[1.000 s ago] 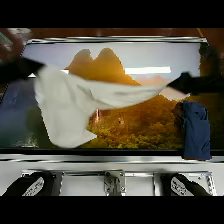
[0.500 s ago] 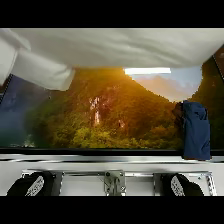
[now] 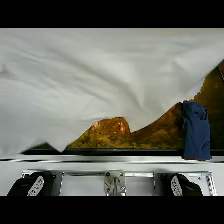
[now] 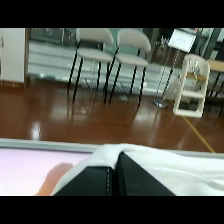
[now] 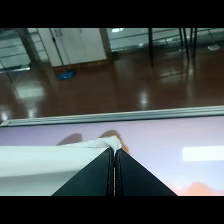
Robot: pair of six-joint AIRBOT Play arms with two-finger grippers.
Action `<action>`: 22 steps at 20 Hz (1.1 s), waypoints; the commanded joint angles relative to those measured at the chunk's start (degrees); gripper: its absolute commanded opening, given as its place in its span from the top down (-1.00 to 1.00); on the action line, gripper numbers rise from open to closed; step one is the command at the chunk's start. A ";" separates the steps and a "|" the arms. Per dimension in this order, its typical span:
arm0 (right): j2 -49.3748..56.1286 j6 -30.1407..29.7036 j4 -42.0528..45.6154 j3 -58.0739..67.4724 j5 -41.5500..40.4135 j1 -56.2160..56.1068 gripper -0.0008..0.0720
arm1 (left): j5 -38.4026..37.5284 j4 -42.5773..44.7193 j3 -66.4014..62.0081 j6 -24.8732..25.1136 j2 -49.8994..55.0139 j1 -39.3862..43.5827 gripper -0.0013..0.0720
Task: Fold the shirts.
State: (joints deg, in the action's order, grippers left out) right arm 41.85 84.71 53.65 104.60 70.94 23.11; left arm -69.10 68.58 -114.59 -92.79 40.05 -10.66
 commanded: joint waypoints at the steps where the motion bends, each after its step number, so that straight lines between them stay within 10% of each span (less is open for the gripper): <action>1: -3.06 1.09 5.99 0.09 1.16 0.00 0.81 | -2.93 -0.81 -0.09 -0.17 -2.12 -0.04 0.86; 11: 3.37 3.43 11.67 -0.07 21.75 0.00 0.81 | -18.53 -3.58 18.56 -0.94 -2.05 -0.02 0.86; 16: 16.33 3.78 11.54 -6.08 16.92 -0.22 0.82 | -1.40 -6.21 38.91 0.02 0.52 -0.02 0.86; 22: 38.18 0.63 13.90 -8.31 -5.57 -11.26 0.81 | 20.63 -24.85 43.63 14.53 21.64 2.36 0.86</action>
State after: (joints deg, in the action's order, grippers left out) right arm 70.70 86.43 66.17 97.06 77.01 16.38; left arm -60.18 53.39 -73.28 -85.69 52.53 -9.34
